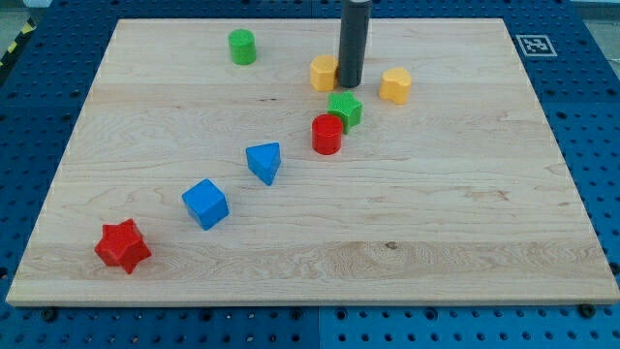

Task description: Push the hexagon towards the right of the green circle

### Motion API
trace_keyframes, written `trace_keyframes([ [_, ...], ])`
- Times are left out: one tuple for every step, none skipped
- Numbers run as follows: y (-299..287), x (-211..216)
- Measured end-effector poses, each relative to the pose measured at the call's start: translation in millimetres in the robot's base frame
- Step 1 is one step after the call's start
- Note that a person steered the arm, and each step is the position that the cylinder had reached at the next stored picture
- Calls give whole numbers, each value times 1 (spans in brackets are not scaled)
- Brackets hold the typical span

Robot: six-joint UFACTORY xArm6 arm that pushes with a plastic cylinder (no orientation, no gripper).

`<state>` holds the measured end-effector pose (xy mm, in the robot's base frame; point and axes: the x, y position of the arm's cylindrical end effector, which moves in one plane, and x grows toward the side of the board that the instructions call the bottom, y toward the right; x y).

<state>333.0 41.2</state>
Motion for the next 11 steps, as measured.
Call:
trace_keyframes([
  [-4, 20],
  [-19, 30],
  [-21, 27],
  [-21, 11],
  [-36, -10],
  [-67, -21],
  [-75, -23],
  [-75, -24],
  [-75, -36],
  [-75, -37],
  [-64, -17],
])
